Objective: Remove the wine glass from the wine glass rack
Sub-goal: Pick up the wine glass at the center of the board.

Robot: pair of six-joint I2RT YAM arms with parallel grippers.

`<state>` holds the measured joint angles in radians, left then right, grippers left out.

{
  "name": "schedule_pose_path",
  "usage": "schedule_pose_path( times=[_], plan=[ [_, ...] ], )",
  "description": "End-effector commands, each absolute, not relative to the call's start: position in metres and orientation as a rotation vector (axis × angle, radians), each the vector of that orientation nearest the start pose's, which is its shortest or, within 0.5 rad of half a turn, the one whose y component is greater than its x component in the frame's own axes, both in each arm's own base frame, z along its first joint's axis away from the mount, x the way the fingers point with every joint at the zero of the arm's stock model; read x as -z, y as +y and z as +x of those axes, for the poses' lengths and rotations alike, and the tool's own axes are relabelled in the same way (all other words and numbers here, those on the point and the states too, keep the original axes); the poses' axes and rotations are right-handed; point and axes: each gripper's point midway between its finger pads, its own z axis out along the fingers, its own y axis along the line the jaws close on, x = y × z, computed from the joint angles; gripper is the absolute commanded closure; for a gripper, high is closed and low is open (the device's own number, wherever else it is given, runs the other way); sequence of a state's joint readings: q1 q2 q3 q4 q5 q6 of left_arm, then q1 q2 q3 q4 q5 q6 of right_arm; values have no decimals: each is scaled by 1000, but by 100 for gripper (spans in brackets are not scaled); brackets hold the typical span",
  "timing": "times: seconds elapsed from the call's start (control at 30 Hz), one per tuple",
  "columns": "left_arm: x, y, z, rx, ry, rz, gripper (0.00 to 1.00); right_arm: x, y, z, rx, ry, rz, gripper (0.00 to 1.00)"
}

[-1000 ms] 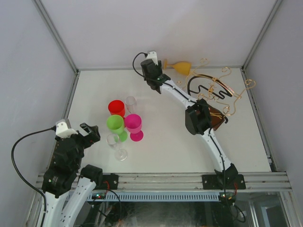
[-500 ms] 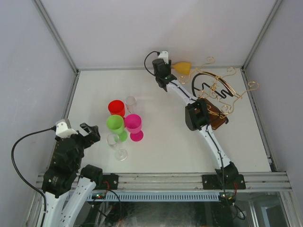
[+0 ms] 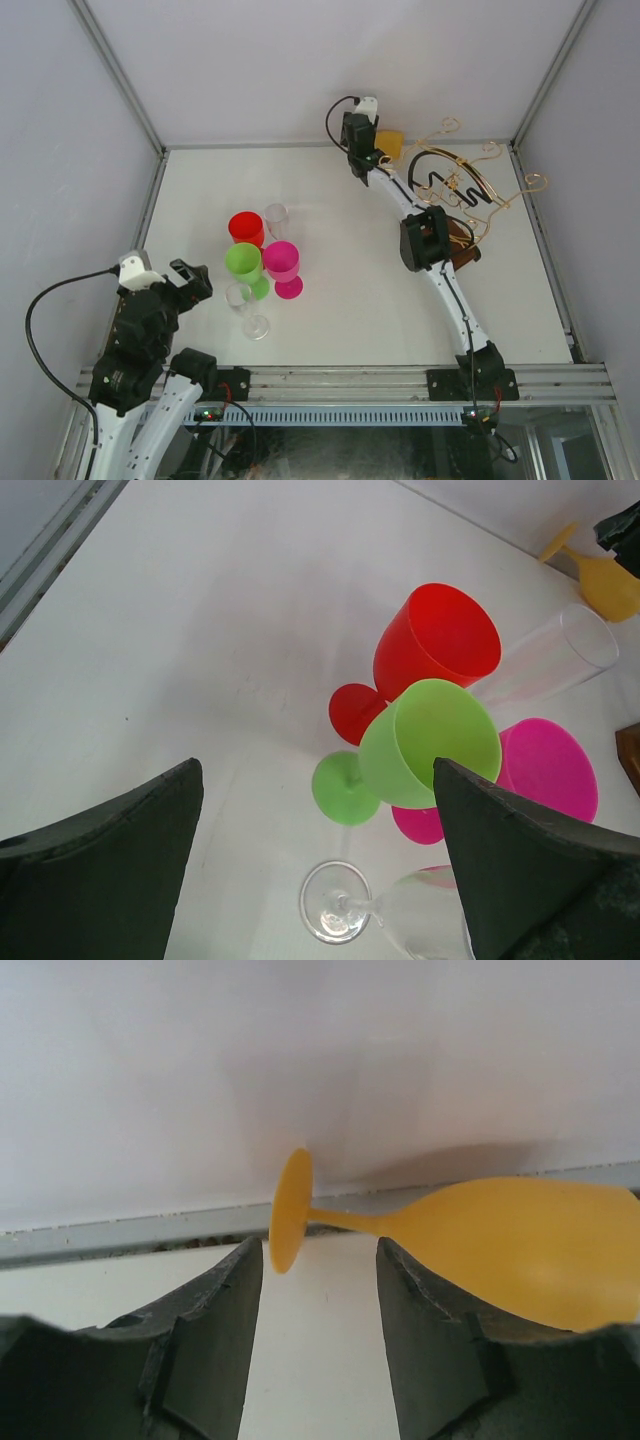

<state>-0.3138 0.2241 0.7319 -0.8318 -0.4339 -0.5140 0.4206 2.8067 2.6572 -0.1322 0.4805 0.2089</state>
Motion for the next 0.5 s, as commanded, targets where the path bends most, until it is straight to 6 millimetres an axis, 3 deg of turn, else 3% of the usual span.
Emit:
schedule_pose_path(
  times=[0.0,0.1,0.23,0.3,0.47],
  plan=[
    [-229,2,181,150,1806,-500,0,-163,242,711,-114,1691,160,52],
    [-227,2,182,143,1815,-501,0,-161,238,714,-134,1697,176,53],
    [-224,2,184,132,1834,-500,0,-146,213,712,-161,1773,286,57],
    [-224,2,184,131,1834,-502,0,-150,196,711,-107,1777,309,55],
    [-226,5,182,127,1818,-511,0,-180,176,705,-9,1750,270,47]
  ],
)
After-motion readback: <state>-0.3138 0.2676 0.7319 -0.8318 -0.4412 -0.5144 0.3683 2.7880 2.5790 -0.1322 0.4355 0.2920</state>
